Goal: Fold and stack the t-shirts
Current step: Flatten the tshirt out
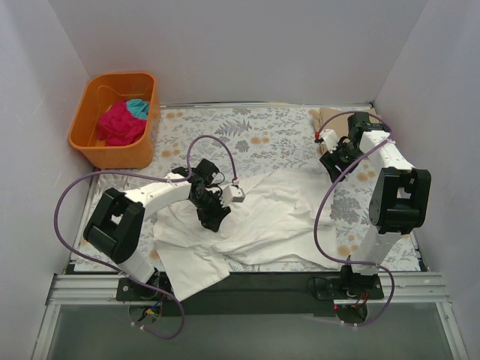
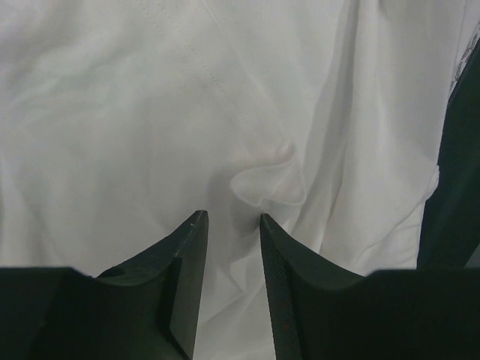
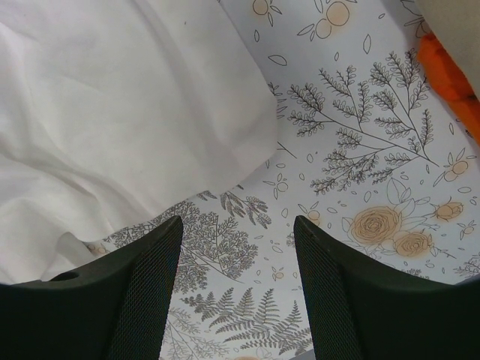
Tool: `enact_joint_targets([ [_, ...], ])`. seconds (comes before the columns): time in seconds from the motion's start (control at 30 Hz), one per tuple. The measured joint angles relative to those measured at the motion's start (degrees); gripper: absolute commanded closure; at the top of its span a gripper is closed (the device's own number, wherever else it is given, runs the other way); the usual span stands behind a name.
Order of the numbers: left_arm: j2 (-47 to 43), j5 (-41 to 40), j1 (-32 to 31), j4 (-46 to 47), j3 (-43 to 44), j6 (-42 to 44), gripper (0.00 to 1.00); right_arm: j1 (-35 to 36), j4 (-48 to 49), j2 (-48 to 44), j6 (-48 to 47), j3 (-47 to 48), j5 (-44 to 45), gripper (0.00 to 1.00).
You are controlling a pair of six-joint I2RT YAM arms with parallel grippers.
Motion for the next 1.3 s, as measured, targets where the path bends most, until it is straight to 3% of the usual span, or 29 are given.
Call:
enact_joint_targets([
  [0.6, 0.0, 5.09, -0.13, -5.09, 0.15, 5.16, 0.64, 0.0, -0.09, 0.0, -0.11, -0.42, 0.33, 0.38],
  [0.67, 0.0, 5.4, -0.17, -5.44, 0.15, 5.49, 0.67, -0.07, -0.09, 0.0, -0.22, -0.42, 0.48, 0.36],
  [0.7, 0.02, 5.49, -0.2, -5.46, 0.15, 5.57, 0.79, -0.13, -0.09, 0.0, -0.31, -0.39, 0.55, 0.35],
  [0.77, 0.02, 5.6, -0.28, -5.11, -0.02, 5.33, 0.91, -0.42, -0.11, 0.13, -0.44, -0.2, 0.61, 0.35],
  [0.83, 0.02, 5.49, -0.28, -4.46, -0.2, 4.98, 0.98, -0.85, -0.42, 1.14, -0.44, 1.09, 0.63, 0.35],
  [1.3, 0.24, 3.32, -0.28, -0.63, 0.02, 2.58, 1.0, -2.4, 0.09, 12.7, 2.58, 10.54, -2.05, 0.4],
])
